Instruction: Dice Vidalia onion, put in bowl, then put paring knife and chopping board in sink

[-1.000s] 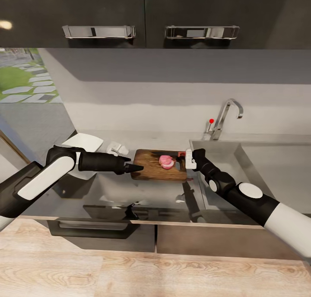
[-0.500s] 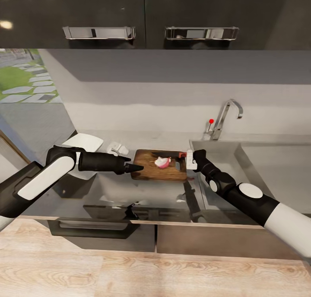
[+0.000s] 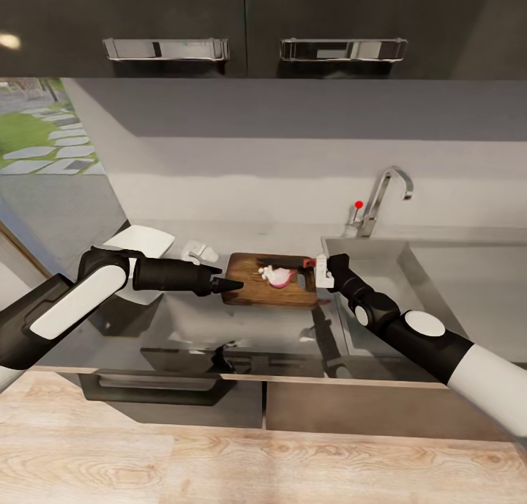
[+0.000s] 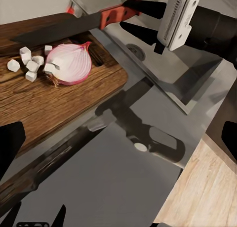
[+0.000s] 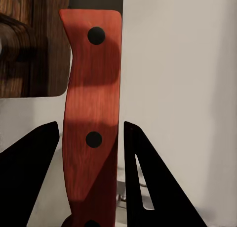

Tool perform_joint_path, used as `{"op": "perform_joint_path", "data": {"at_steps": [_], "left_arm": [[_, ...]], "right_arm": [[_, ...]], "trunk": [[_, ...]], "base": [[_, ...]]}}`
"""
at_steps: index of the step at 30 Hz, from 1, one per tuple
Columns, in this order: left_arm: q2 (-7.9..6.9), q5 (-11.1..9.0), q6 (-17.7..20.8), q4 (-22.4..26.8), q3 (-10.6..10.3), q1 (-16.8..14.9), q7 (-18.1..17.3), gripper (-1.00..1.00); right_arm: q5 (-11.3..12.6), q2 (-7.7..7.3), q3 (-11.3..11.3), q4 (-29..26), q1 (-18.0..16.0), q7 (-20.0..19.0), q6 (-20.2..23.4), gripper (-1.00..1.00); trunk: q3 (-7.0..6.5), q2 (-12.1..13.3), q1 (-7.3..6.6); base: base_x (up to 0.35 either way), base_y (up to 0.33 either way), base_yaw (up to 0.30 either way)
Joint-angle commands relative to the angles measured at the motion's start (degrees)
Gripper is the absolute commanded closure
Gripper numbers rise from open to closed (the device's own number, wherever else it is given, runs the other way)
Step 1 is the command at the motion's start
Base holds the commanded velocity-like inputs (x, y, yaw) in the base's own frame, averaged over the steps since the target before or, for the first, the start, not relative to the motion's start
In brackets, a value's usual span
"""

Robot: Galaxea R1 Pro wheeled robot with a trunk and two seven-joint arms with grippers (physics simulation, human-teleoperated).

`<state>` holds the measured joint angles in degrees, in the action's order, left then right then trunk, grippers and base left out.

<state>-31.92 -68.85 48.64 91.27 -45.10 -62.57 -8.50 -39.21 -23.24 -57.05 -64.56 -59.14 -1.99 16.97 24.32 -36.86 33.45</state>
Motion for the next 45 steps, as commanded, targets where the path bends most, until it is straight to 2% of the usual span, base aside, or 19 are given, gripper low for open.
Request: {"op": "perform_joint_path", "data": {"at_steps": [1, 11, 13, 16, 20, 27, 37, 45], "left_arm": [[0.01, 0.2, 0.1, 0.0, -0.1, -0.1, -0.3, -1.00], [0.02, 0.2, 0.1, 0.0, -0.1, -0.1, -0.3, -1.00], [0.05, 0.2, 0.1, 0.0, -0.1, -0.1, -0.3, -1.00], [0.03, 0.2, 0.1, 0.0, -0.1, -0.1, -0.3, -1.00], [0.02, 0.2, 0.1, 0.0, -0.1, -0.1, -0.3, -1.00], [0.02, 0.2, 0.1, 0.0, -0.1, -0.1, -0.3, -1.00], [0.02, 0.2, 0.1, 0.0, -0.1, -0.1, -0.3, -1.00], [0.02, 0.2, 0.1, 0.0, -0.1, -0.1, -0.3, -1.00]], "right_arm": [[-0.6, -0.05, -0.2, -0.1, -0.1, -0.2, 0.4, 1.00], [-0.6, -0.05, -0.2, -0.2, -0.1, -0.2, 0.2, 1.00], [-0.6, -0.05, 0.9, -0.2, -0.1, -0.5, -2.3, 1.00], [-0.6, -0.05, 3.9, -0.5, -0.1, -2.2, -3.2, 1.00], [-0.6, -0.08, 5.3, -1.7, -0.1, -4.3, -3.4, 1.00], [-0.6, -0.26, 5.5, -3.0, -0.1, -5.9, -4.2, 1.00], [-0.6, -3.24, 5.4, -3.0, -0.1, -6.0, -5.4, 1.00], [-0.6, -3.66, 5.3, -2.9, -0.1, -6.0, -5.2, 1.00]], "trunk": [[0.09, -0.1, 0.02], [0.09, -0.1, 0.02], [0.09, -0.1, 0.02], [0.09, -0.1, 0.02], [0.09, -0.1, 0.02], [0.09, -0.1, 0.02], [0.09, -0.1, 0.02], [0.09, -0.1, 0.02]], "base": [[0.000, 0.000, 0.000], [0.000, 0.000, 0.000], [0.000, 0.000, 0.000], [0.000, 0.000, 0.000], [0.000, 0.000, 0.000], [0.000, 0.000, 0.000], [0.000, 0.000, 0.000], [0.000, 0.000, 0.000]]}}
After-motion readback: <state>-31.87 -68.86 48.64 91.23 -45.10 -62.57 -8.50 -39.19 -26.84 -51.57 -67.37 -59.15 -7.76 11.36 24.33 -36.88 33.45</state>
